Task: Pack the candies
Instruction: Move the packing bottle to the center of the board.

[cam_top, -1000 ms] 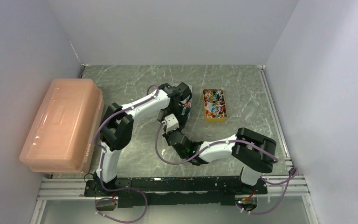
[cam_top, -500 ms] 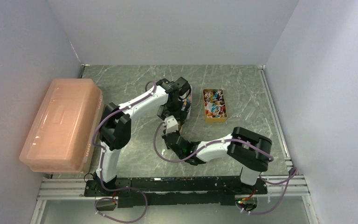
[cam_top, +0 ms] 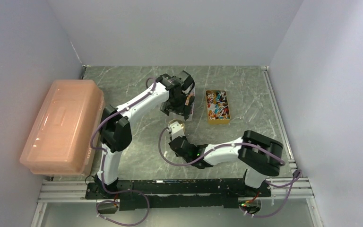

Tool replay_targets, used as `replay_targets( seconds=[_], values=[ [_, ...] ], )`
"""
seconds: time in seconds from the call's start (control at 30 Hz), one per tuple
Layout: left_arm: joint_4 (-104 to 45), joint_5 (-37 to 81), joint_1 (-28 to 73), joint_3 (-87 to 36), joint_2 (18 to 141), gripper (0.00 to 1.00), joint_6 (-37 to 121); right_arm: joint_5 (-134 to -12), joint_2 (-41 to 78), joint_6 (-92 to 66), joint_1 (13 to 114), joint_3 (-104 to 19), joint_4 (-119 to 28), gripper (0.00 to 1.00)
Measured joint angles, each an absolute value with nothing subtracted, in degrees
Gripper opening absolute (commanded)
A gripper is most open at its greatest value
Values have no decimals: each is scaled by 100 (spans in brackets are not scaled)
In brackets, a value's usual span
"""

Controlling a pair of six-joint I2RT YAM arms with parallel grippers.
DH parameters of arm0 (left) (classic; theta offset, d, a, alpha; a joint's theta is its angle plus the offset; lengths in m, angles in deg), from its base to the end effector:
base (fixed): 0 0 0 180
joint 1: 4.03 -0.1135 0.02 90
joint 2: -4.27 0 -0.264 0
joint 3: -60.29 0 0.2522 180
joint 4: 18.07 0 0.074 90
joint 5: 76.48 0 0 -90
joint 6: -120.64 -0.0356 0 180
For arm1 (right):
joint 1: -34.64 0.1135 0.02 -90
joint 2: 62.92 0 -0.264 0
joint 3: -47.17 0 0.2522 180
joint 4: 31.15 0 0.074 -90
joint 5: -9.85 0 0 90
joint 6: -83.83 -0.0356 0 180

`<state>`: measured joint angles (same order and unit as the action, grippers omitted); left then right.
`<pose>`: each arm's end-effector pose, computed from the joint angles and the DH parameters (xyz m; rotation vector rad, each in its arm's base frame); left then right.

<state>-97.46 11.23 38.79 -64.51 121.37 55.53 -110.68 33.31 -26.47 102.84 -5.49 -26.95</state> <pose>0.3124 -0.2876 0.2783 0.4346 2.8134 -0.2083 0.1328 0.2832 0.1357 -0.6177 2.0728 0.2887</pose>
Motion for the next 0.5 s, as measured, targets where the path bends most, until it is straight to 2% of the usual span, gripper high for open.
replay_targets(
  seconds=[0.33, 0.5],
  values=[
    [-9531, 776, 3862, -6285, 11464, 93, 5551, -10762, 1829, -2474, 10374, -411, -2979, 0],
    [-9120, 573, 3862, -5627, 10622, 93, 5551, -10624, 1040, -2459, 10374, -411, -3419, 0]
  ],
)
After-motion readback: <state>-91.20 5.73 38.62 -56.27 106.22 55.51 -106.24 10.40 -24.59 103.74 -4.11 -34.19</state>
